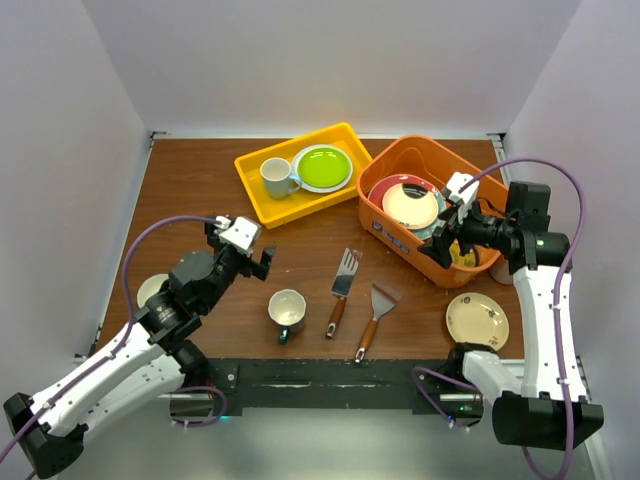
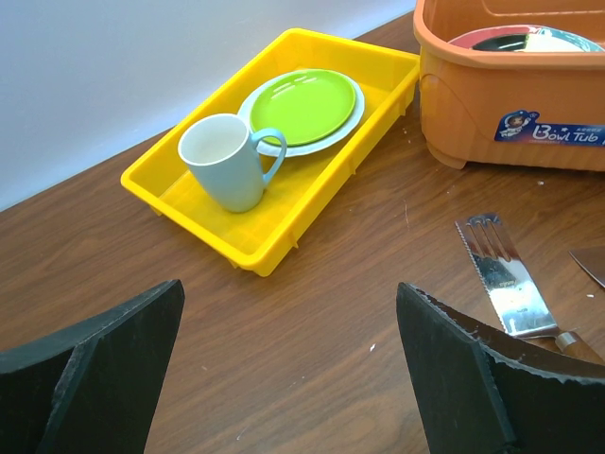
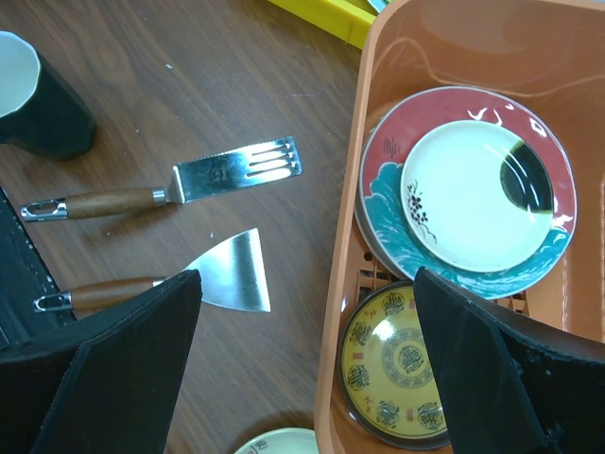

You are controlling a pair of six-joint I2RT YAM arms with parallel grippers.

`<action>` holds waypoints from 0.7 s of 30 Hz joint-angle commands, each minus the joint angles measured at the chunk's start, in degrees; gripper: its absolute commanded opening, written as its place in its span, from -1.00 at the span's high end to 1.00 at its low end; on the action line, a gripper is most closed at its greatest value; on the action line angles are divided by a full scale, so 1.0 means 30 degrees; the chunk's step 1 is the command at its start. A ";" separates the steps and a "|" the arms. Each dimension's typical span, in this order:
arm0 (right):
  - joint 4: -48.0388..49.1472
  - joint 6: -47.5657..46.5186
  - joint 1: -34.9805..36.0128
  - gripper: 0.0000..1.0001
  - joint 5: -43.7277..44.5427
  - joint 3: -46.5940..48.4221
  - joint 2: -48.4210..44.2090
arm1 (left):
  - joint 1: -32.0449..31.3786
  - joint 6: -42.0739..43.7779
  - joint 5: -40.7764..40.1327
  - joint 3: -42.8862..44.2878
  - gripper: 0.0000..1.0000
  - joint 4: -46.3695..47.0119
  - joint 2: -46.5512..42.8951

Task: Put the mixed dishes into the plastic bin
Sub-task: Pick up the plate from the corner of the board.

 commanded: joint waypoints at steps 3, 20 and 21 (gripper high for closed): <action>-0.0449 -0.0617 0.0007 -0.97 0.0262 0.0523 -0.0423 | 0.0162 0.0079 0.0184 -0.0230 -1.00 0.0756 0.0015; -0.0830 -0.1115 0.0007 -0.97 0.0584 0.0553 -0.0541 | 0.0191 -0.0067 0.0360 -0.0230 -1.00 0.0697 0.0015; -0.0859 -0.1174 0.0007 -0.97 0.0585 0.0553 -0.0541 | 0.0220 -0.0038 0.0418 -0.0230 -1.00 0.0697 0.0015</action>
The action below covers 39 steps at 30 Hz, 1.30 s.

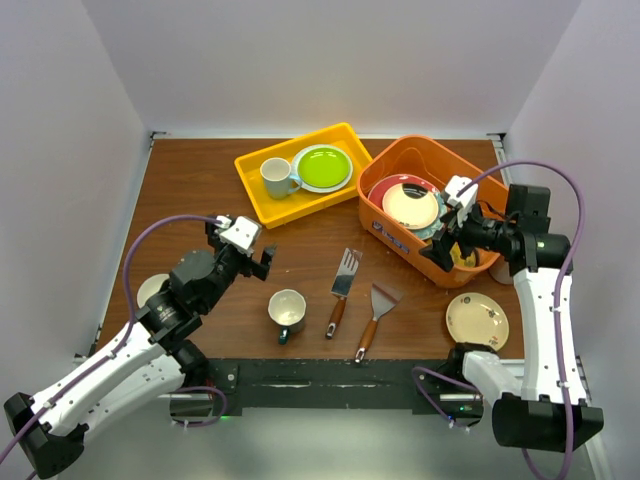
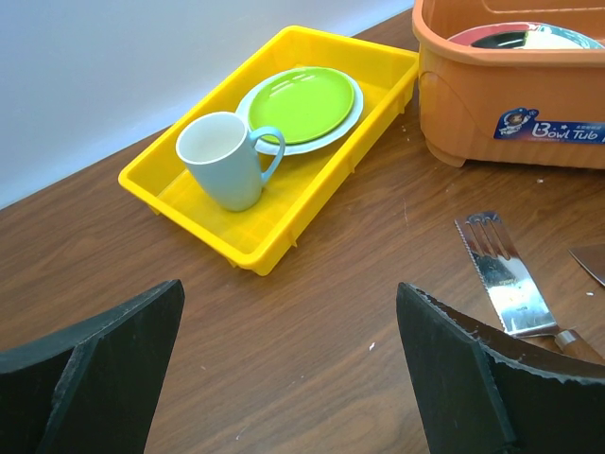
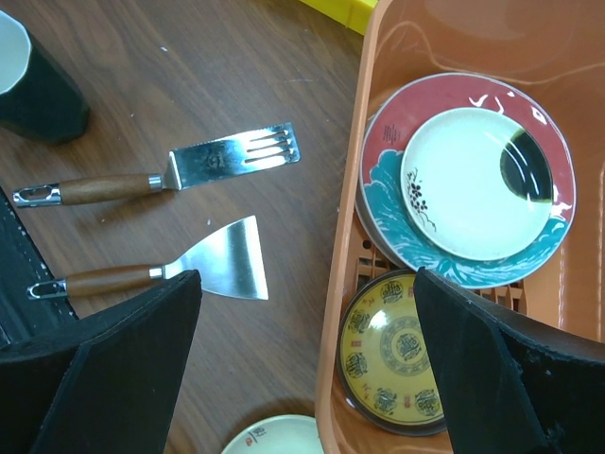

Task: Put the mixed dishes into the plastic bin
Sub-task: Pick up the plate from the corner of the board.

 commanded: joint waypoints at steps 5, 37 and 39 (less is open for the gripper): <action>-0.0328 -0.0665 0.0007 -0.97 0.0257 0.0553 -0.0432 | 0.0119 -0.0060 0.0316 -0.0230 -1.00 0.0675 -0.0087; -0.1120 -0.1368 0.0007 -0.97 0.1604 0.0758 -0.0929 | 0.0353 -0.3718 0.3273 0.0590 -1.00 0.0236 0.0382; -0.1090 -0.1339 0.0007 -0.97 0.1722 0.0729 -0.0930 | 0.0353 -0.4189 0.3538 0.0649 -1.00 0.0236 0.0353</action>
